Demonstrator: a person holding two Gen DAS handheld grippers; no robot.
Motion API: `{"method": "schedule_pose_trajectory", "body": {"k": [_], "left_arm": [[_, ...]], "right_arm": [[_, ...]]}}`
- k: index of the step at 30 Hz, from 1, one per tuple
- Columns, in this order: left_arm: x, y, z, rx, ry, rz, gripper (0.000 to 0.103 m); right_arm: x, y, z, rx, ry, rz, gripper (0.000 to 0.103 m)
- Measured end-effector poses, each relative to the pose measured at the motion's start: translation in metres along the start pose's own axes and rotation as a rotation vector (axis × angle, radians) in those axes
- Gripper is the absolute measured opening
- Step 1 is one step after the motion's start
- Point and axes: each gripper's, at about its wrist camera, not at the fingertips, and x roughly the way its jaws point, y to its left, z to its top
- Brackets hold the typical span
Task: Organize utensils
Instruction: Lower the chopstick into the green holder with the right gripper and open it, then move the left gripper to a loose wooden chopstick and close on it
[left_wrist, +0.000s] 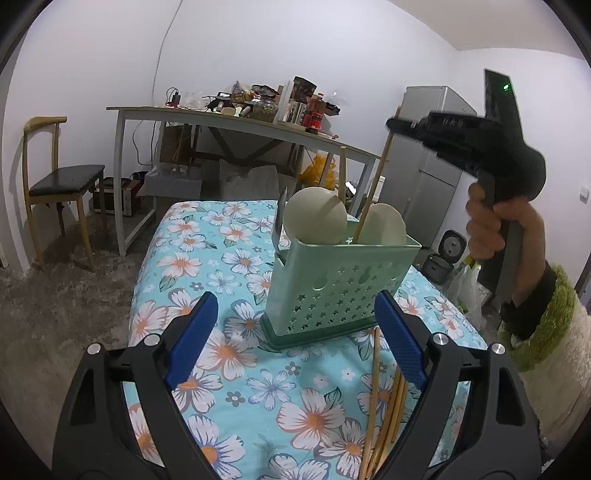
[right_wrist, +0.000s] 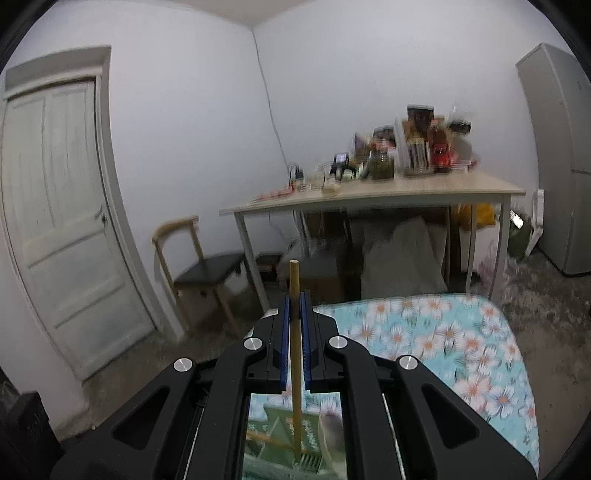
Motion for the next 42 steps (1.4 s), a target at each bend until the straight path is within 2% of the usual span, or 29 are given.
{"method": "schedule_pose_trajectory", "body": {"k": [1,2,3,5,14,18,23,33,38,42], "left_arm": [[0.000,0.000,0.000,-0.003,0.001,-0.001,0.083],[0.000,-0.001,0.000,-0.004,0.001,-0.002,0.083],[0.000,-0.001,0.000,-0.003,0.000,-0.001,0.083],[0.000,-0.001,0.000,-0.002,-0.001,-0.001,0.084],[0.004,-0.001,-0.001,-0.023,0.013,-0.005,0.084],[0.006,-0.001,-0.001,-0.025,0.020,-0.007,0.084],[0.012,-0.005,-0.003,-0.027,0.036,-0.018,0.084],[0.021,-0.014,-0.006,-0.003,0.067,-0.024,0.084],[0.021,-0.014,-0.008,0.004,0.070,-0.015,0.087],[0.029,-0.014,-0.010,0.004,0.108,-0.006,0.087]], "right_arm": [[0.006,0.000,-0.003,-0.004,0.039,-0.003,0.008],[0.008,-0.001,-0.006,-0.002,0.057,-0.011,0.013],[0.010,-0.005,-0.007,0.012,0.075,-0.017,0.022],[0.007,-0.012,-0.007,0.051,0.078,-0.003,0.030],[-0.038,-0.039,-0.011,0.140,0.028,0.004,0.044],[-0.065,-0.058,-0.028,0.204,0.025,-0.018,0.045],[-0.080,-0.086,-0.069,0.311,0.096,-0.046,0.045],[-0.066,-0.117,-0.189,0.599,0.358,-0.064,0.045],[-0.062,-0.116,-0.221,0.681,0.408,-0.059,0.045],[-0.061,-0.115,-0.234,0.714,0.425,-0.056,0.045]]}}
